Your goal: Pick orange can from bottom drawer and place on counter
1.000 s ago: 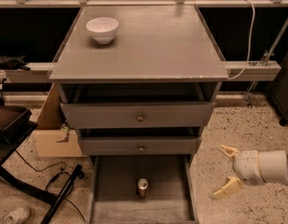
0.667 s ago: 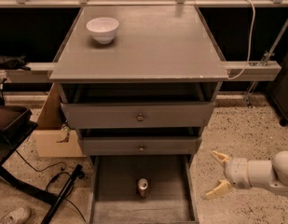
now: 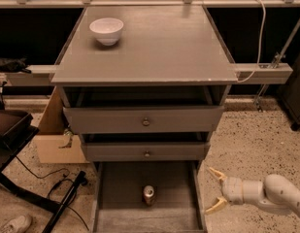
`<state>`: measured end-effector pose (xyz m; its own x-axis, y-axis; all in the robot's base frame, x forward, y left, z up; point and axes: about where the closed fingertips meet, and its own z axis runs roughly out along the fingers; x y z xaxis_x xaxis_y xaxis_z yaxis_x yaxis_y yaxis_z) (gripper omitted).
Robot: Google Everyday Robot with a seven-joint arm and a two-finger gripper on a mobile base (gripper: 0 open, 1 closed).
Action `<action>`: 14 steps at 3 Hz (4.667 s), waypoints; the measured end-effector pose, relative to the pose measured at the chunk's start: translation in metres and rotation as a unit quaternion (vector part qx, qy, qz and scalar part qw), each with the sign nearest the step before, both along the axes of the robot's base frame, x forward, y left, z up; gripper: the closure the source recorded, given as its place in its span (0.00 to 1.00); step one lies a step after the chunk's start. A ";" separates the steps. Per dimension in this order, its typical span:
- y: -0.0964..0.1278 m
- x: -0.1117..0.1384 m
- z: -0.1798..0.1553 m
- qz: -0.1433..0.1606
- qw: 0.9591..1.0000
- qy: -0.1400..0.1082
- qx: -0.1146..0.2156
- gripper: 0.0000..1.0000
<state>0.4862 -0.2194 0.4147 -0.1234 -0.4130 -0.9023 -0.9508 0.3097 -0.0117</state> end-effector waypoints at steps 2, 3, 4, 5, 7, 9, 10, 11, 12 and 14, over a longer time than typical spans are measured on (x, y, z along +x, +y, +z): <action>0.005 0.004 -0.042 0.012 1.000 -0.010 0.015 0.00; 0.016 0.014 -0.058 0.038 0.999 -0.009 0.026 0.00; 0.051 0.033 -0.102 0.064 0.997 -0.010 0.045 0.00; 0.095 0.039 -0.152 0.084 0.995 0.005 0.055 0.00; 0.172 0.052 -0.204 0.110 0.992 0.028 0.061 0.00; 0.230 0.072 -0.225 0.128 0.989 0.030 0.074 0.18; 0.233 0.075 -0.227 0.129 0.989 0.028 0.073 0.42; 0.233 0.075 -0.227 0.129 0.989 0.028 0.073 0.65; 0.227 0.067 -0.212 0.129 0.988 0.032 0.072 0.88; 0.117 0.043 -0.061 0.049 0.995 0.055 0.061 1.00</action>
Offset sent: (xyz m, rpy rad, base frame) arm 0.0023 0.0030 -0.0323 0.0204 -0.0185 0.0171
